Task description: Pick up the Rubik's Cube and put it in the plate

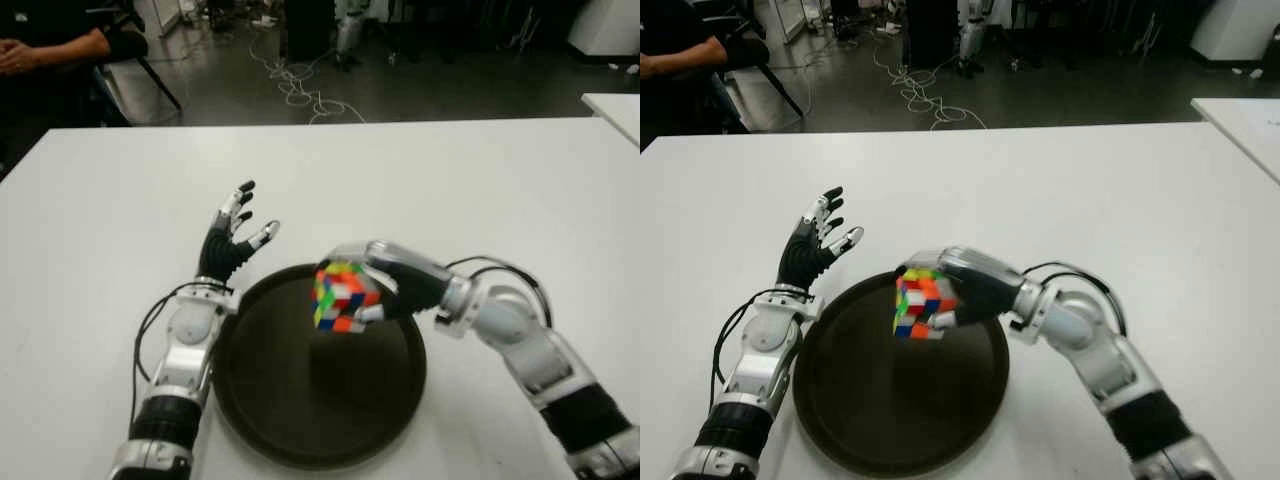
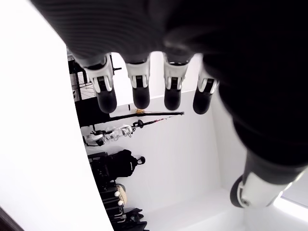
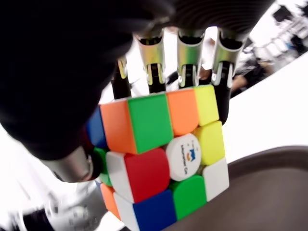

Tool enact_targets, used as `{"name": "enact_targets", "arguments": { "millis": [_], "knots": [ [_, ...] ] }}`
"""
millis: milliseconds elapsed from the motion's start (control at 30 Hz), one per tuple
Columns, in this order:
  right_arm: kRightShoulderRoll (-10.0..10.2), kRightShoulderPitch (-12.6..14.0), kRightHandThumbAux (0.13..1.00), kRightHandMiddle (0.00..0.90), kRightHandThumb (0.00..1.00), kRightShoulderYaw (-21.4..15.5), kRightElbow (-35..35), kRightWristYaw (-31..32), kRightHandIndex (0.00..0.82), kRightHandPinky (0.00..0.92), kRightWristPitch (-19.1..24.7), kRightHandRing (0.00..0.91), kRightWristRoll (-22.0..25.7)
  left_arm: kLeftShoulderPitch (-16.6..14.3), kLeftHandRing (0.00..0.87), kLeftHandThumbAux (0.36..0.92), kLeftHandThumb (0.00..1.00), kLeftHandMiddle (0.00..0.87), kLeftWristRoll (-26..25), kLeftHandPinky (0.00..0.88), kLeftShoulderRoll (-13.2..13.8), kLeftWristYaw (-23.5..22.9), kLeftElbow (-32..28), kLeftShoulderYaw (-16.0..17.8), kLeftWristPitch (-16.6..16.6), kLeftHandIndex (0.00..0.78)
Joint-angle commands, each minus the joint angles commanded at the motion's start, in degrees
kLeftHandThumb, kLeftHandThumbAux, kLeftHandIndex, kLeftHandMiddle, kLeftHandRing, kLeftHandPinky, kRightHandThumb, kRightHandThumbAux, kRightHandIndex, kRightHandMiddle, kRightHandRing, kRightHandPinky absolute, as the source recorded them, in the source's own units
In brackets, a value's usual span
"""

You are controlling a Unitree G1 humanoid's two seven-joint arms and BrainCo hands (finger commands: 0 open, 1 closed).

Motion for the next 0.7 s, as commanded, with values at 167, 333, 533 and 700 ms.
{"name": "enact_targets", "arguments": {
  "millis": [167, 333, 533, 700],
  "knots": [
    [0.0, -0.8, 0.698, 0.485, 0.824, 0.2, 1.6, -0.4, 0.382, 0.518, -1.6, 0.508, -1.9, -0.3, 0.029, 0.661, 0.0, 0.089, -0.3, 0.002, -0.2, 0.1, 0.2, 0.2, 0.6, 0.053],
    [0.2, -1.2, 0.698, 0.479, 0.824, 0.4, 2.2, -1.1, 0.382, 0.498, -2.3, 0.489, -3.5, -0.4, 0.033, 0.655, 0.0, 0.083, 0.0, 0.005, -0.2, 0.4, 0.5, 0.2, 0.5, 0.05],
    [0.8, -1.1, 0.698, 0.478, 0.823, 0.8, 2.6, -2.2, 0.381, 0.494, -3.6, 0.495, -4.1, -0.4, 0.03, 0.675, 0.0, 0.081, 0.1, 0.0, -0.2, 0.4, 0.5, 0.2, 0.4, 0.046],
    [0.6, -1.1, 0.699, 0.481, 0.822, 1.6, 2.0, -2.2, 0.377, 0.482, -4.3, 0.494, -5.1, -0.4, 0.02, 0.663, 0.0, 0.075, 0.0, 0.0, -0.2, 0.3, 0.6, 0.3, 0.5, 0.045]
  ]
}}
